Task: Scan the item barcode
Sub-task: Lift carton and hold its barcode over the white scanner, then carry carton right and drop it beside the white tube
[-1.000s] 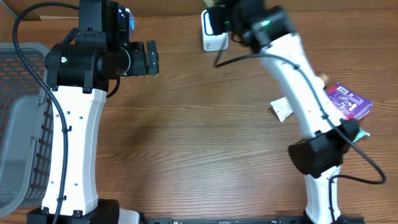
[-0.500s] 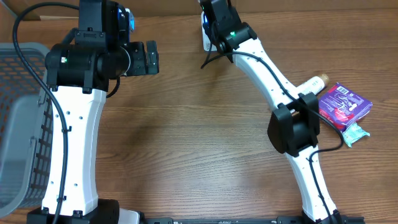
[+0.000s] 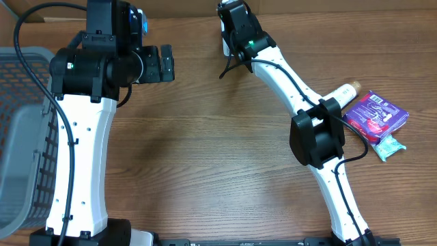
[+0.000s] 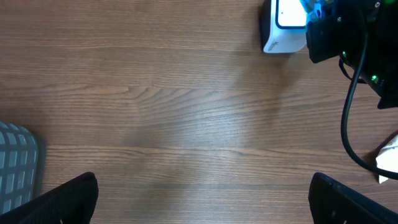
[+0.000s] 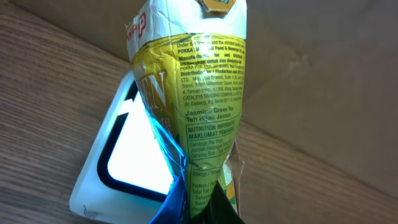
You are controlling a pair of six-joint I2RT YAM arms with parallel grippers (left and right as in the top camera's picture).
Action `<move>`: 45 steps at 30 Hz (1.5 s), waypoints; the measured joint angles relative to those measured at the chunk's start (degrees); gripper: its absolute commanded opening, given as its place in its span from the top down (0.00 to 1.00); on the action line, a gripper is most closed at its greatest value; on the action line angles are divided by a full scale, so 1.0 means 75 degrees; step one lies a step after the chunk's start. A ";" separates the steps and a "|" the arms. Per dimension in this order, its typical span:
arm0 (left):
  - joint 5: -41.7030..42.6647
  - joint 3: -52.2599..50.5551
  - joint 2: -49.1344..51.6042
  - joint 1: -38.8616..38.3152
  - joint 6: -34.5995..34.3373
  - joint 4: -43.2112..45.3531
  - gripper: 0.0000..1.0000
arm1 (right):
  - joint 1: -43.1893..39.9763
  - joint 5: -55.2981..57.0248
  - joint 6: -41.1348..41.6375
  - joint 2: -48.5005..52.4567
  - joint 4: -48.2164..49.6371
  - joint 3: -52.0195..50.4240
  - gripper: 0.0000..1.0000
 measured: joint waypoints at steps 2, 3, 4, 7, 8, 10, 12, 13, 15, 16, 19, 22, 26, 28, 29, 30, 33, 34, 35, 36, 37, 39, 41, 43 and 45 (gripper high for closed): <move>0.0000 0.0000 0.0000 0.0000 0.0000 0.0000 0.00 | 0.0017 0.0006 -0.0160 0.0000 0.0119 0.0000 0.96; -0.0003 0.0000 0.0000 0.0000 0.0000 0.0000 0.00 | 0.0035 0.0009 -0.0227 0.0000 0.0172 0.0000 0.96; 0.0000 0.0000 0.0000 0.0000 0.0000 0.0000 0.01 | 0.0055 0.0020 -0.0283 0.0000 0.0195 0.0000 0.96; 0.0000 0.0000 0.0000 0.0000 0.0000 0.0000 0.00 | 0.0102 0.0017 -0.0405 0.0000 0.0195 0.0000 0.96; 0.0000 0.0000 0.0000 0.0000 0.0000 0.0000 0.00 | 0.0111 0.0015 -0.0423 0.0000 0.0198 0.0000 0.96; 0.0000 0.0000 0.0000 0.0000 0.0000 0.0000 0.00 | 0.0140 0.0017 -0.0434 0.0000 0.0195 0.0000 0.96; -0.0003 0.0000 0.0000 0.0000 0.0000 0.0000 0.00 | 0.0172 0.0020 -0.0431 0.0000 -0.0041 0.0000 0.96; 0.0000 0.0000 0.0000 0.0000 0.0000 0.0000 0.01 | 0.0192 0.0035 -0.0420 0.0000 -0.0256 0.0000 0.96; 0.0000 0.0000 0.0000 0.0000 0.0000 0.0000 0.01 | 0.0242 0.0055 -0.0315 0.0000 -0.0670 0.0000 0.96; 0.0000 0.0000 0.0000 0.0000 0.0000 0.0000 0.01 | 0.0277 0.0064 -0.0233 -0.0003 -0.0866 0.0000 0.96; 0.0000 0.0000 0.0000 0.0000 0.0000 0.0000 0.00 | 0.0434 0.0070 0.0082 -0.0102 -0.1396 -0.0006 0.96; 0.0000 0.0000 0.0000 0.0000 0.0000 0.0000 0.01 | 0.0638 0.0047 0.0493 -0.0463 -0.2104 -0.0017 0.96; 0.0000 0.0000 0.0000 0.0000 0.0000 0.0000 0.00 | 0.0842 -0.0032 0.1297 -0.1384 -0.3506 -0.0032 0.96; 0.0000 0.0000 0.0000 0.0000 0.0000 -0.0003 0.00 | 0.0854 -0.0073 0.1851 -0.1955 -0.4255 -0.0032 0.96; 0.0000 0.0000 0.0000 0.0000 -0.0003 0.0000 0.01 | 0.0839 -0.0073 0.2177 -0.2261 -0.4683 -0.0026 0.96; 0.0000 0.0000 0.0000 0.0003 0.0000 0.0000 0.00 | 0.0796 -0.0067 0.2585 -0.2620 -0.5266 -0.0017 0.96; 0.0000 0.0000 0.0000 0.0000 0.0000 0.0003 0.00 | 0.0498 -0.0067 0.3864 -0.3494 -0.6822 0.0026 0.96; -0.0003 0.0000 0.0000 0.0003 0.0000 -0.0003 0.00 | 0.0309 -0.0058 0.4357 -0.3672 -0.7283 0.0058 0.96; 0.0000 0.0000 0.0000 0.0000 0.0000 0.0000 0.00 | 0.0163 -0.0050 0.4724 -0.3745 -0.7603 0.0096 0.96; 0.0000 0.0000 0.0000 0.0000 0.0000 0.0000 0.00 | -0.0102 0.0003 0.5453 -0.3812 -0.8288 0.0125 0.96; 0.0000 0.0000 0.0000 0.0000 0.0000 0.0000 0.00 | -0.0370 0.0029 0.5893 -0.3821 -0.8652 0.0108 0.96; 0.0000 0.0000 0.0000 0.0000 0.0000 0.0000 0.00 | -0.0985 -0.0006 0.6627 -0.3821 -0.8781 -0.0064 0.96; -0.0003 0.0000 0.0000 0.0000 0.0000 0.0000 0.00 | -0.1638 -0.0052 0.7289 -0.3794 -0.8603 -0.0405 0.96; 0.0000 0.0000 0.0003 0.0003 0.0000 -0.0003 0.00 | -0.2212 -0.0026 0.7930 -0.3789 -0.8626 -0.0898 0.96; 0.0000 0.0000 0.0003 0.0000 0.0000 0.0000 0.00 | -0.2690 -0.0009 0.8545 -0.3783 -0.8588 -0.1478 0.96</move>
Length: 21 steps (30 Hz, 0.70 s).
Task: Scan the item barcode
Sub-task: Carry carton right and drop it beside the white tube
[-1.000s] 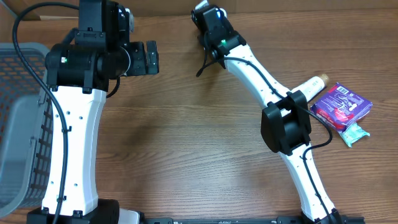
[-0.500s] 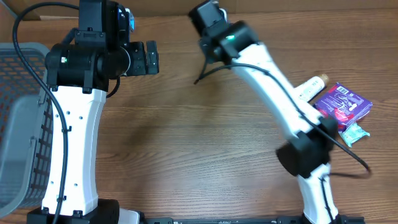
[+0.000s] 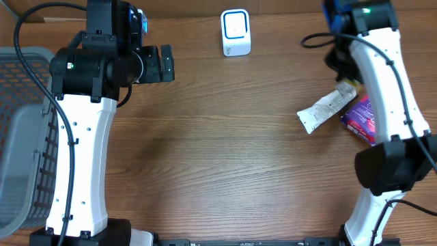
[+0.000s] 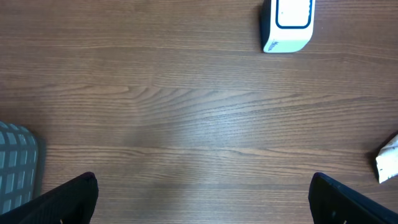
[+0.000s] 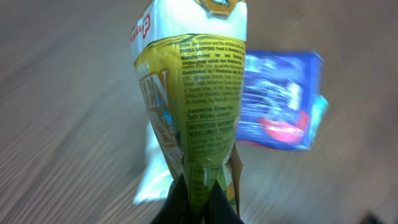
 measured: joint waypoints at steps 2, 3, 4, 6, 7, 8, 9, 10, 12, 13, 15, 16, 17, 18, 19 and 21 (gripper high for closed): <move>0.0000 0.0000 0.0003 0.0000 0.0000 -0.0003 0.00 | -0.0347 -0.0006 0.0525 0.0009 0.0195 -0.0589 0.96; -0.0003 0.0000 0.0006 0.0000 0.0000 0.0003 0.01 | -0.0463 -0.0006 0.0720 0.0009 0.0315 -0.0857 0.96; 0.0000 0.0000 0.0006 0.0003 0.0000 -0.0003 0.00 | -0.0574 -0.0038 0.0912 0.0009 0.0472 -0.1131 0.96; 0.0000 0.0000 0.0006 0.0003 0.0000 0.0000 0.00 | -0.0743 -0.0154 0.1207 0.0032 0.0740 -0.1609 0.93; -0.0003 0.0000 0.0006 0.0000 0.0000 0.0003 0.01 | -0.0793 -0.0233 0.1303 0.0041 0.0953 -0.1851 0.89; 0.0000 0.0000 0.0006 0.0003 0.0000 -0.0003 0.00 | -0.0819 -0.0294 0.1358 0.0041 0.1113 -0.2025 0.84; -0.0003 0.0000 0.0006 0.0003 0.0000 0.0000 0.00 | -0.0825 -0.0329 0.1367 0.0052 0.1250 -0.2127 0.76; -0.0003 0.0000 0.0006 0.0003 0.0000 0.0003 0.00 | -0.0816 -0.0347 0.1376 0.0052 0.1361 -0.2189 0.66; -0.0003 0.0000 0.0006 0.0000 0.0000 0.0003 0.01 | -0.0772 -0.0382 0.1376 0.0052 0.1440 -0.2192 0.56; -0.0003 0.0000 0.0006 0.0000 0.0000 0.0000 0.00 | -0.0755 -0.0391 0.1329 0.0052 0.1448 -0.2192 0.55; -0.0003 0.0000 0.0006 0.0000 0.0000 0.0000 0.01 | -0.0711 -0.0417 0.1209 0.0052 0.1478 -0.2192 0.54; -0.0003 0.0000 0.0006 0.0000 0.0000 0.0000 0.00 | -0.0705 -0.0425 0.1157 0.0052 0.1469 -0.2192 0.54; -0.0003 0.0000 0.0006 0.0003 0.0000 0.0000 0.00 | -0.0694 -0.0452 0.1084 0.0052 0.1466 -0.2192 0.54; 0.0000 0.0000 0.0006 0.0003 0.0000 0.0000 0.01 | -0.0685 -0.0493 0.0997 0.0052 0.1460 -0.2192 0.54; 0.0000 0.0000 0.0006 0.0000 0.0000 0.0000 0.01 | -0.0685 -0.0533 0.0883 0.0052 0.1434 -0.2192 0.54; -0.0003 0.0000 0.0006 0.0003 0.0000 0.0000 0.00 | -0.0685 -0.0597 0.0702 0.0052 0.1279 -0.2174 0.54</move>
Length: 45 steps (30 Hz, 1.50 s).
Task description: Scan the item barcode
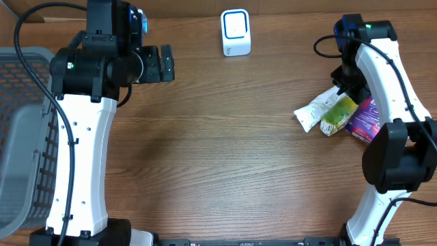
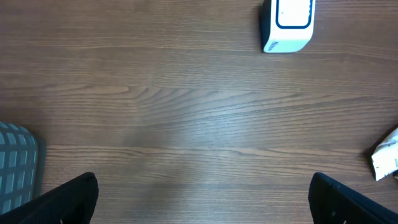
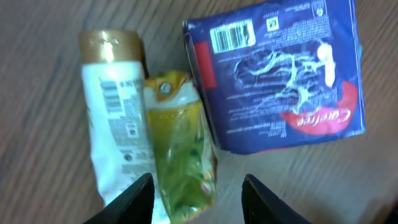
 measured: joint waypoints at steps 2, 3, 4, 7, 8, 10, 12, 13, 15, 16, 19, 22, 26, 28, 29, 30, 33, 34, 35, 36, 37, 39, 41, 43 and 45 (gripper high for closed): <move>0.0000 0.0000 0.0000 -0.0003 0.0000 0.0000 0.00 | 0.0029 -0.0044 -0.0210 -0.0064 -0.0020 0.0029 0.53; 0.0003 0.0000 0.0000 -0.0003 0.0000 0.0000 0.01 | 0.0038 -0.0055 -0.0306 -0.0117 0.0009 0.0032 0.50; 0.0003 0.0000 0.0000 -0.0003 0.0000 0.0000 0.01 | 0.0076 -0.0076 -0.0431 -0.0239 0.0052 0.0032 0.47; 0.0003 0.0000 0.0000 -0.0003 0.0000 0.0000 0.00 | 0.0265 -0.0096 -0.0868 -0.0845 0.0221 0.0041 0.25; 0.0003 0.0000 0.0000 -0.0003 0.0000 0.0000 0.00 | 0.0391 -0.0117 -0.1090 -0.1172 0.0286 0.0044 0.15; 0.0000 0.0000 0.0000 0.0000 0.0000 0.0000 0.00 | 0.0755 -0.0131 -0.1536 -0.2008 0.0332 0.0064 0.00; 0.0003 0.0000 0.0000 -0.0003 0.0000 0.0000 0.00 | 0.1183 -0.0146 -0.1918 -0.2809 0.0254 0.0131 0.00; 0.0003 0.0000 0.0003 -0.0003 0.0000 0.0000 0.00 | 0.1431 -0.0154 -0.2063 -0.3235 0.0187 0.0198 0.00; 0.0000 0.0000 0.0003 0.0000 0.0000 0.0000 0.01 | 0.1851 -0.0198 -0.2267 -0.3969 0.0064 0.0318 0.00; 0.0000 0.0000 0.0003 -0.0003 0.0000 0.0000 0.00 | 0.2005 -0.0213 -0.2340 -0.4322 0.0038 0.0350 0.00; 0.0003 0.0000 0.0003 -0.0003 0.0000 0.0000 0.00 | 0.2241 -0.0207 -0.2483 -0.5080 0.0015 0.0402 0.00; 0.0003 0.0000 0.0003 0.0000 0.0000 0.0000 0.00 | 0.2276 -0.0204 -0.2535 -0.5342 -0.0050 0.0402 0.00; 0.0003 0.0000 0.0003 -0.0003 0.0000 0.0003 0.00 | 0.2276 -0.0201 -0.2600 -0.5359 -0.0466 0.0396 0.00; 0.0003 0.0000 0.0003 -0.0003 -0.0003 0.0000 0.00 | 0.2276 -0.0204 -0.2649 -0.5351 -0.0650 0.0396 0.00; 0.0000 0.0000 0.0003 0.0000 0.0000 0.0000 0.00 | 0.2276 -0.0198 -0.2675 -0.5351 -0.0673 0.0396 0.00; 0.0003 0.0000 0.0003 -0.0003 0.0000 0.0000 0.00 | 0.2276 -0.0201 -0.2699 -0.5351 -0.0667 0.0396 0.00; 0.0003 0.0000 0.0003 0.0000 0.0000 0.0000 0.00 | 0.2276 -0.0201 -0.2754 -0.5351 -0.0446 0.0396 0.00; 0.0000 0.0000 0.0003 -0.0003 0.0000 0.0000 0.00 | 0.2276 -0.0207 -0.2818 -0.5351 -0.0283 0.0396 0.00; 0.0003 0.0000 0.0003 -0.0003 0.0000 0.0000 0.00 | 0.2276 -0.0210 -0.2903 -0.5353 -0.0087 0.0393 0.00; 0.0000 0.0000 0.0003 -0.0003 0.0000 0.0003 0.00 | 0.2273 -0.0254 -0.3092 -0.5362 0.0213 0.0356 0.00; 0.0003 0.0000 0.0003 -0.0003 0.0000 -0.0003 0.01 | 0.2270 -0.0326 -0.3322 -0.5374 0.0568 0.0318 0.00; 0.0000 0.0000 0.0003 -0.0003 0.0000 0.0000 0.00 | 0.2241 -0.0504 -0.3751 -0.5426 0.1040 0.0207 0.00; 0.0003 0.0000 0.0003 -0.0003 0.0000 0.0000 0.00 | 0.2130 -0.0743 -0.4226 -0.5569 0.1501 -0.0017 0.00; 0.0003 0.0000 0.0003 0.0000 0.0000 -0.0003 0.00 | 0.1906 -0.0941 -0.4540 -0.5878 0.2142 -0.0472 0.00; 0.0003 0.0000 0.0003 -0.0003 0.0000 0.0000 0.01 | 0.1545 -0.1096 -0.4811 -0.6502 0.3174 -0.1329 0.00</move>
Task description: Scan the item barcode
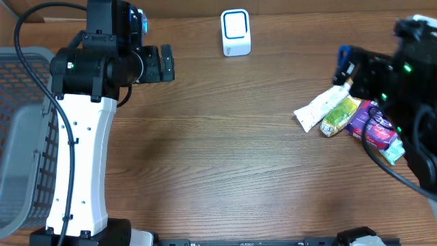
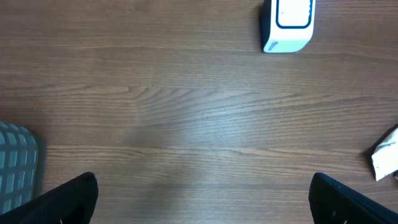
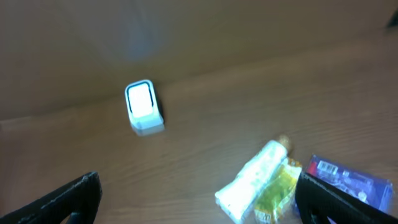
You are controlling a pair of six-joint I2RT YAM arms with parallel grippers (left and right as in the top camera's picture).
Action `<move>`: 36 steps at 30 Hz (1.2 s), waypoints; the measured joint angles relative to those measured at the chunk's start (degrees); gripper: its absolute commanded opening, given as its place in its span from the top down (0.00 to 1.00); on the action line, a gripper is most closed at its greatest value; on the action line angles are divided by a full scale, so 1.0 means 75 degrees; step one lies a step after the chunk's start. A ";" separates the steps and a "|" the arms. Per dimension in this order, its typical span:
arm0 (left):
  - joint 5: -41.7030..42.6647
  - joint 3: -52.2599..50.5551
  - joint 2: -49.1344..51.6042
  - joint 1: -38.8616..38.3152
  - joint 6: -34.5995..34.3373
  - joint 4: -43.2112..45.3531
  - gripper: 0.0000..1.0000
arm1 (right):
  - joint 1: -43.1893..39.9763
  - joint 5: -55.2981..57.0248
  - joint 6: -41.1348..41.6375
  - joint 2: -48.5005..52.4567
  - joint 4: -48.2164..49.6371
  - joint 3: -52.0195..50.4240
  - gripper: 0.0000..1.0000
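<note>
The white barcode scanner (image 1: 235, 32) stands at the table's far edge, seen too in the left wrist view (image 2: 286, 25) and the right wrist view (image 3: 143, 106). A yellow-green drink pack (image 1: 338, 115) lies on the table at the right, between a white tube (image 1: 319, 108) and a purple packet (image 1: 370, 121). My right gripper (image 3: 199, 199) is raised high over the right side, open and empty, with the pack (image 3: 277, 190) and tube (image 3: 252, 180) below it. My left gripper (image 2: 202, 199) hangs open and empty over bare wood at the left.
A grey mesh basket (image 1: 24, 137) stands at the left edge. A teal wrapped item (image 1: 392, 152) lies under the purple packet (image 3: 348, 180). A cardboard wall runs behind the scanner.
My right gripper was low over the pack, tube and purple packet; now it is raised high and further right, still open. The items and my left arm have not moved.
My right gripper held the yellow-green drink pack in front of the scanner. Then it held the pack at the right, over the tube and purple packet. Then the pack lay on the table beside the tube with the gripper open above it. Now the gripper is raised away.
</note>
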 measured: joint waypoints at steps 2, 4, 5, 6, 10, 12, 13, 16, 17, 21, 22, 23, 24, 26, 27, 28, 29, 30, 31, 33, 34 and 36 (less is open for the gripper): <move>-0.0003 0.0000 0.0000 0.0000 0.0000 0.0006 0.01 | -0.0303 -0.0096 -0.0149 -0.0720 0.1346 -0.1067 0.00; 0.0000 0.0000 0.0003 0.0000 0.0000 -0.0003 0.01 | -0.0551 -0.0143 -0.0233 -0.1466 0.2314 -0.2154 0.00; 0.0000 0.0000 0.0003 0.0000 0.0000 0.0000 0.00 | -0.0670 -0.0146 -0.0283 -0.1897 0.2809 -0.2806 0.00; 0.0003 0.0000 0.0003 0.0003 0.0000 -0.0003 0.00 | -0.0766 -0.0166 -0.0341 -0.2340 0.3281 -0.3471 0.00; 0.0000 0.0000 0.0003 0.0000 0.0000 -0.0003 0.00 | -0.1029 -0.0198 -0.0533 -0.3829 0.5074 -0.5770 0.00; 0.0000 0.0000 0.0003 0.0000 0.0000 0.0003 0.00 | -0.1239 -0.0201 -0.0618 -0.4841 0.5974 -0.7326 0.00; 0.0000 0.0000 0.0003 0.0000 0.0000 -0.0012 0.00 | -0.1300 -0.0195 -0.0644 -0.5214 0.6371 -0.7871 0.00; 0.0000 0.0000 0.0006 0.0000 0.0000 -0.0003 0.01 | -0.1384 -0.0192 -0.0676 -0.6397 0.7303 -0.9544 0.00; 0.0000 0.0000 0.0006 0.0000 0.0000 -0.0003 0.00 | -0.1384 -0.0195 -0.0691 -0.6758 0.7504 -0.9984 0.00; 0.0000 0.0000 0.0006 0.0000 0.0000 0.0006 0.01 | -0.1384 -0.0204 -0.0694 -0.7851 0.8341 -1.1529 0.00; 0.0000 0.0000 0.0006 0.0000 0.0000 0.0000 0.00 | -0.1384 -0.0201 -0.0697 -0.8020 0.8483 -1.1779 0.00; -0.0003 0.0000 0.0006 0.0000 0.0000 0.0000 0.00 | -0.1384 -0.0201 -0.0697 -0.8201 0.8650 -1.2053 0.00; -0.0003 0.0000 0.0006 0.0000 0.0000 0.0003 0.01 | -0.1384 -0.0198 -0.0697 -0.8326 0.8740 -1.2249 0.00; 0.0000 0.0000 0.0006 0.0000 0.0000 0.0000 0.00 | -0.1384 -0.0201 -0.0697 -0.8542 0.8827 -1.2601 0.00; 0.0000 0.0000 0.0006 0.0000 0.0000 0.0000 0.00 | -0.1384 -0.0198 -0.0694 -0.8641 0.8845 -1.2767 0.00; -0.0003 0.0000 0.0006 0.0000 0.0000 0.0003 0.01 | -0.1384 -0.0195 -0.0699 -0.8740 0.8801 -1.2910 0.00; -0.0003 0.0000 0.0006 0.0000 0.0000 0.0000 0.00 | -0.1384 -0.0195 -0.0694 -0.8821 0.8600 -1.2963 0.00; -0.0003 0.0000 0.0006 0.0000 0.0000 0.0000 0.00 | -0.1384 -0.0195 -0.0697 -0.8897 0.8370 -1.2974 0.00; 0.0000 0.0000 0.0006 0.0000 0.0000 0.0000 0.00 | -0.1384 -0.0198 -0.0697 -0.8985 0.8242 -1.2974 0.00; 0.0000 0.0000 0.0006 0.0000 0.0000 0.0000 0.00 | -0.1384 -0.0195 -0.0694 -0.9095 0.8081 -1.2974 0.00; 0.0000 0.0000 0.0006 0.0000 0.0000 0.0003 0.01 | -0.1384 -0.0201 -0.0694 -0.9119 0.7950 -1.2974 0.00; -0.0003 0.0000 0.0006 0.0003 0.0000 0.0003 0.01 | -0.1384 -0.0210 -0.0697 -0.9116 0.7874 -1.2974 0.00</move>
